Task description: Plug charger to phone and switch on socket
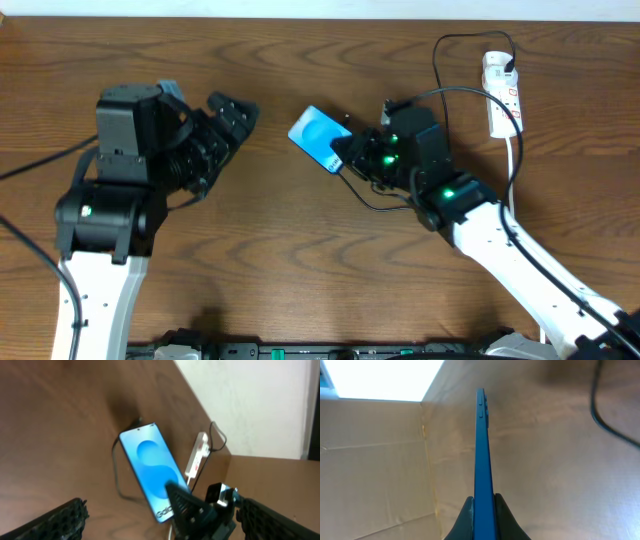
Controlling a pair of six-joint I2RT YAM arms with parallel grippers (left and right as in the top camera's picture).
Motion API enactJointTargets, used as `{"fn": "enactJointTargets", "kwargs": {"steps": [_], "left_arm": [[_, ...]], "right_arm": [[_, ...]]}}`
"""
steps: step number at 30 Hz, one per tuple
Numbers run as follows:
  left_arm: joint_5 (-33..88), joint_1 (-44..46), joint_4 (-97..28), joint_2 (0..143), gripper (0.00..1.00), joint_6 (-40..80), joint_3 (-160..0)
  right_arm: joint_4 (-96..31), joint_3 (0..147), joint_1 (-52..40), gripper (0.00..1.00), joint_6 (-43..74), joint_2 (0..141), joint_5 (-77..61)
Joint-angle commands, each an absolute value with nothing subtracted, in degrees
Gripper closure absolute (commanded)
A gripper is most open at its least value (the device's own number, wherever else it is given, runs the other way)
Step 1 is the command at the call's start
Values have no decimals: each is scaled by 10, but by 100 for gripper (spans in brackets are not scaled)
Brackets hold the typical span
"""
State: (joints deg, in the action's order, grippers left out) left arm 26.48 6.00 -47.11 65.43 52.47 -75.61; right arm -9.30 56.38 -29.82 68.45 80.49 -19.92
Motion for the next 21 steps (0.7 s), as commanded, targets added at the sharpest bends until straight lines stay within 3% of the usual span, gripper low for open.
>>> {"fn": "enactJointTargets", "kwargs": {"steps": [1,8,21], "left_arm": [[267,58,-500,652,2,526,-761],[275,58,-536,703,2,587,-761],[399,58,-415,767,2,700,-761]], "right_arm": [[-120,569,-274,99,750,779,-256],[-133,569,-243,99,828,779,-298],[14,569,-265,99,860,780,-289]]}}
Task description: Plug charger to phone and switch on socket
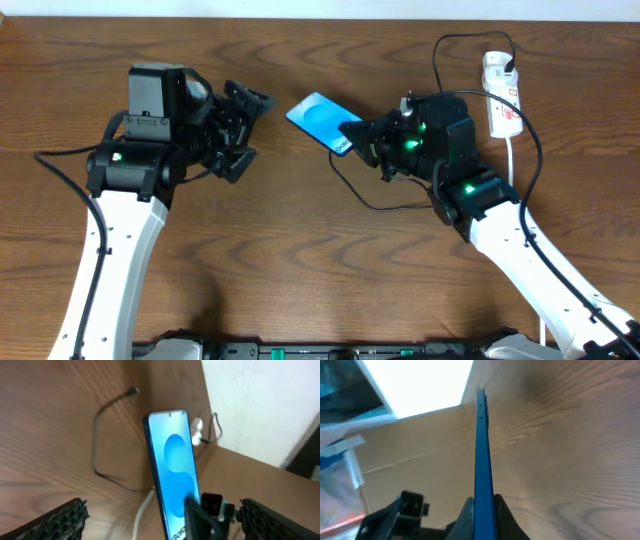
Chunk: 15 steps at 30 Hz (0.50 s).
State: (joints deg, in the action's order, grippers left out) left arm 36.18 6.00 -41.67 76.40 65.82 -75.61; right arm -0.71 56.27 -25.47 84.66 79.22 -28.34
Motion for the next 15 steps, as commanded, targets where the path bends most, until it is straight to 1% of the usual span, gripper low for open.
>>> {"fn": "enactJointTargets", "kwargs": {"steps": [1,6,11,15], "left_arm": [[399,58,-414,767,2,706,-761],[399,58,-412,767,2,733,-761],[399,58,-393,767,2,784,-761],[399,58,-368,767,2,798,-761]], "right_arm": [[28,569,-268,99,859,780,-284],[87,569,-293,99,880,781,-249],[96,569,-327,99,916,789,-200],[110,569,-343,99,948,795,-183]]}}
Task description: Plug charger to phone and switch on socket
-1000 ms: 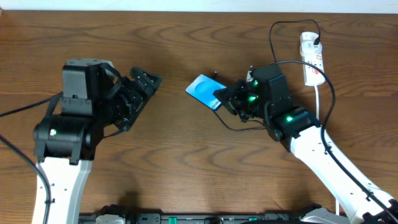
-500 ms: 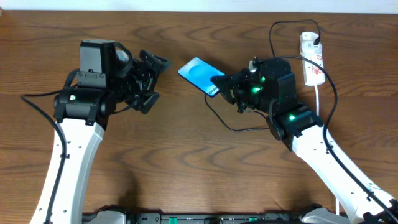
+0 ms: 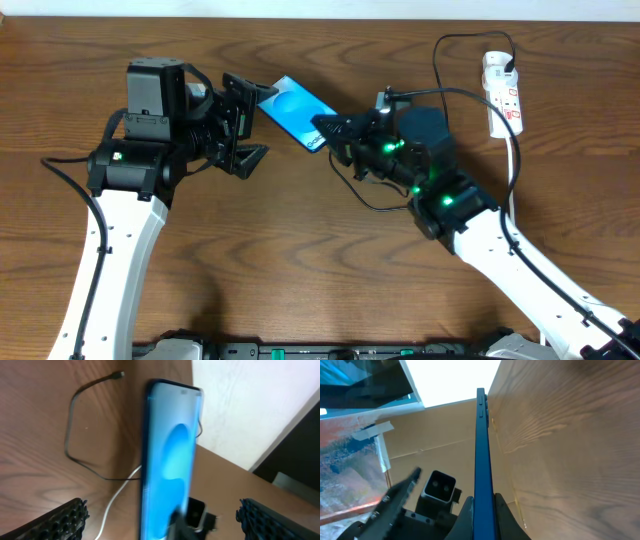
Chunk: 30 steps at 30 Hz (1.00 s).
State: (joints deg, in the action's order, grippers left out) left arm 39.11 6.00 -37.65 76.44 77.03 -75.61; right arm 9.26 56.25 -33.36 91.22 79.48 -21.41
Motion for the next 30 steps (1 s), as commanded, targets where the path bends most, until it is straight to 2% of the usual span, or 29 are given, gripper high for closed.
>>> {"fn": "enactJointTargets", "kwargs": {"steps": [1,7,14,18,29,30], "left_arm": [[399,58,-367,767,2,799,-761],[394,58,-368,767,2,803,-761],[394,58,-367,767,0,829,-761],[394,58,-367,767,5,851,-761],[399,58,-367,767,6,889,-761],[402,58,-367,767,10,889,-761]], "right_arm": [[117,569,-346,99,953,795,-181],[144,569,-347,99,1045,795,-181],[146,569,-355,99,1074,795,-187],[146,569,-361,99,1074,795,-183],[176,569,-364,99,1035,795,-186],[176,569,-364,99,1029,795,-186]]}}
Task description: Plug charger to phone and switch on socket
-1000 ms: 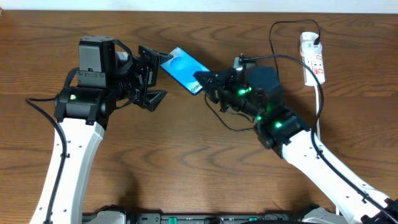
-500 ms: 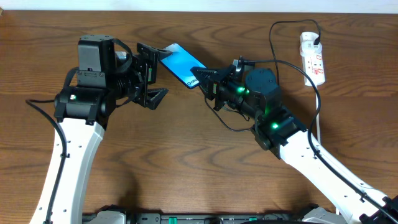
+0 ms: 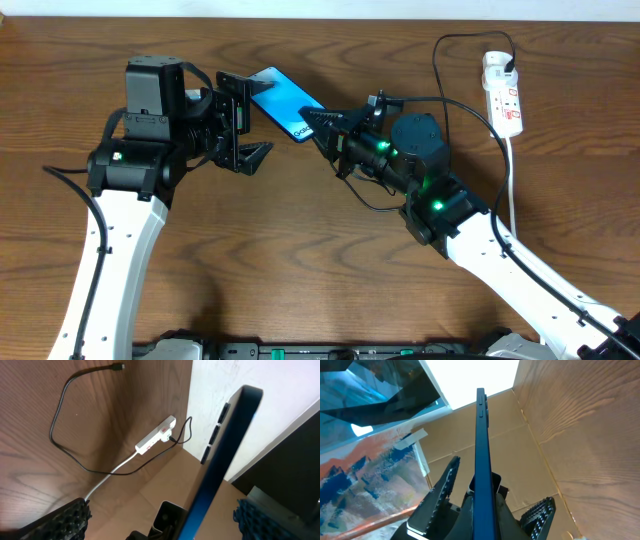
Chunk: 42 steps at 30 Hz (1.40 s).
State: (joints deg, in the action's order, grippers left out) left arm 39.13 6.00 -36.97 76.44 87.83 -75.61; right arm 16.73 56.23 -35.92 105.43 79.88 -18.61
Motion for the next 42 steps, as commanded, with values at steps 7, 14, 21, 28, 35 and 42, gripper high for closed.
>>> {"fn": "enactJointTargets", "kwargs": {"steps": [7,14,21,28,35,42], "left_arm": [[444,58,-318,767,24,891,-761],[446,58,-318,767,28,891,-761],[446,58,-318,767,48,891,-761],[446,58,-318,767,48,890,-761],[444,58,-318,767,58,890,-761],[444,58,-318,767,75,890,-761]], "right_arm": [[173,569,-364,99,1017,795,-197],[174,569,-365,99,1017,795,-196],[174,569,-365,99,1017,795,-194],[202,569,-366,99,1017,795,-196],[204,569,-369,99,1017,795,-194],[203,569,-374,99,1017,795,-194]]}}
